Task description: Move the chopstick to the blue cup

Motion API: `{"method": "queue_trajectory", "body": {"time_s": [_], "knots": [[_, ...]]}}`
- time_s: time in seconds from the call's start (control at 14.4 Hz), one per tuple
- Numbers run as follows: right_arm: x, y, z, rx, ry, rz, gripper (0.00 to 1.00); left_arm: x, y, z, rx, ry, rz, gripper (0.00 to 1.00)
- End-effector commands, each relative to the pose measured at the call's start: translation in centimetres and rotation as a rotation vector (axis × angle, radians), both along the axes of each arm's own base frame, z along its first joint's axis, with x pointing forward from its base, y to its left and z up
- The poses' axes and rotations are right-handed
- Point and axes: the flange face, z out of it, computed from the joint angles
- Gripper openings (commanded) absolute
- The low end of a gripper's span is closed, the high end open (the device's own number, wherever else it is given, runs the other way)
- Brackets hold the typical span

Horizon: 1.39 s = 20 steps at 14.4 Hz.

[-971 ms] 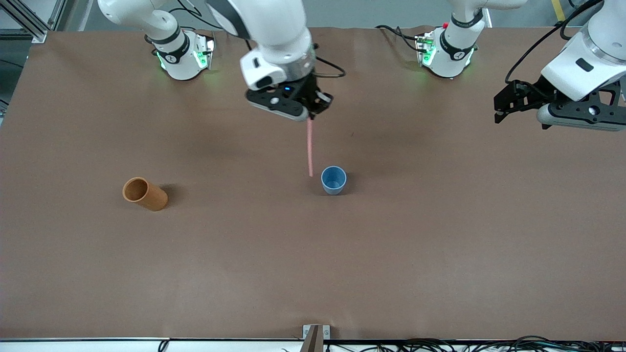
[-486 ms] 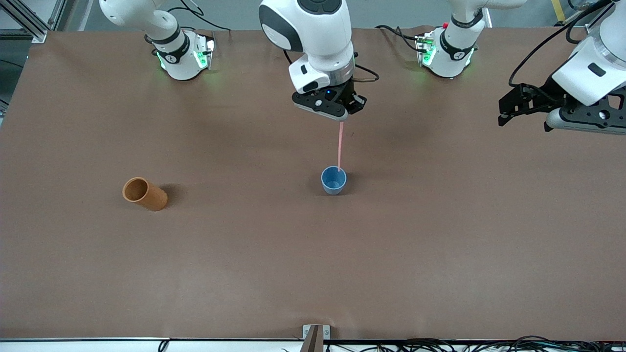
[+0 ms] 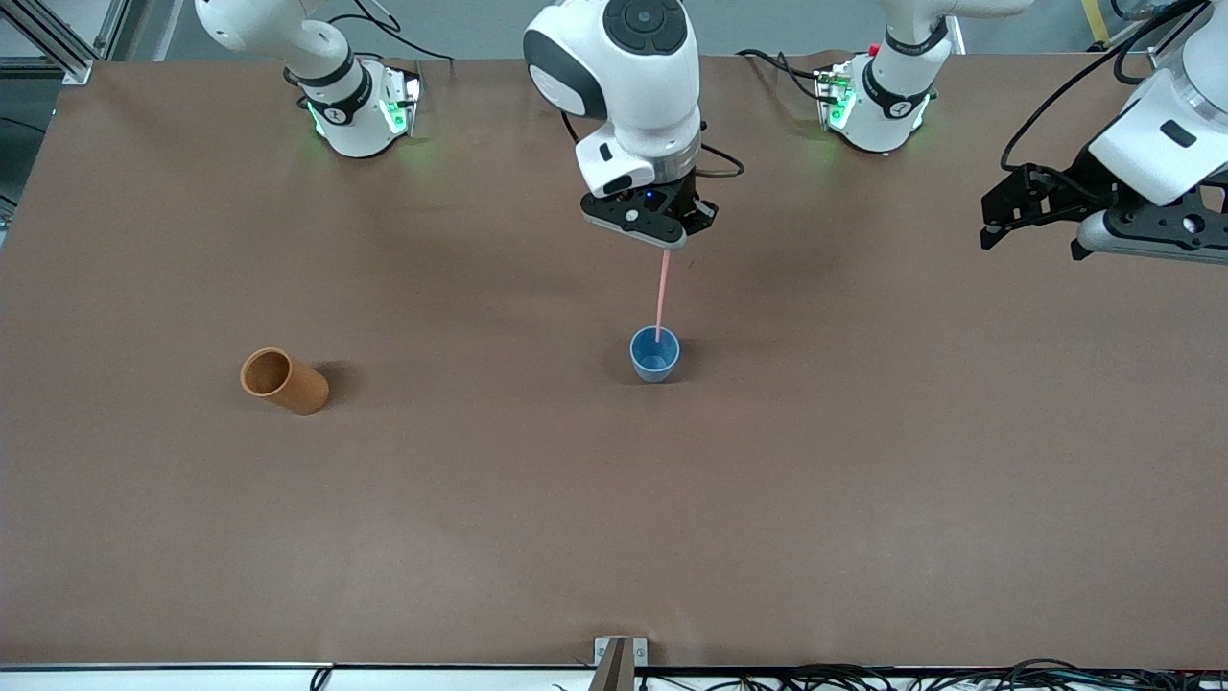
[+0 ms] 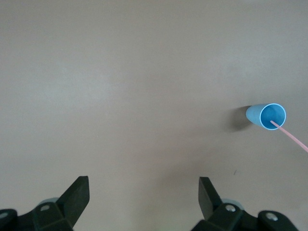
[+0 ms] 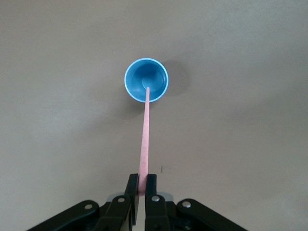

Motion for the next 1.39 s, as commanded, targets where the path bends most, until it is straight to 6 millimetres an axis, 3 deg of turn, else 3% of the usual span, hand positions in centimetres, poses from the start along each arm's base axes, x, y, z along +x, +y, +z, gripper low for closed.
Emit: {"method": "queue_trajectory", "body": {"time_s": [0.0, 0.21, 0.49, 0.69, 0.76, 1.04, 1.11, 1.32], "knots": [[-0.2, 0.9, -1.0, -0.021, -0.036, 0.007, 0.08, 0.6, 0.0, 0.7, -0.011, -0.012, -0.009, 1.00], [-0.1, 0.9, -1.3, -0.028, -0.052, 0.014, 0.24, 0.6, 0.1, 0.7, -0.010, -0.012, -0.008, 1.00], [0.7, 0.3, -0.9, -0.024, -0.057, 0.008, 0.61, 0.6, 0.0, 0.7, -0.011, -0.012, -0.009, 1.00], [2.7, -1.8, 1.0, -0.007, -0.070, -0.016, 0.78, 0.6, 0.0, 0.7, -0.010, -0.012, -0.009, 1.00], [3.1, -3.1, 3.7, 0.014, -0.097, 0.019, 0.84, 0.7, 0.0, 0.7, -0.011, -0.010, -0.008, 1.00], [6.8, -12.7, 10.2, -0.041, -0.081, 0.098, 1.00, 0.7, 0.0, 0.7, -0.008, -0.011, -0.009, 1.00], [8.1, -16.6, 11.7, -0.045, -0.085, 0.121, 1.00, 0.7, 0.0, 0.7, -0.008, -0.011, -0.009, 1.00], [9.4, -27.2, 14.0, -0.071, -0.080, 0.224, 1.00, 0.7, 0.0, 0.7, -0.010, -0.011, -0.009, 1.00]]}}
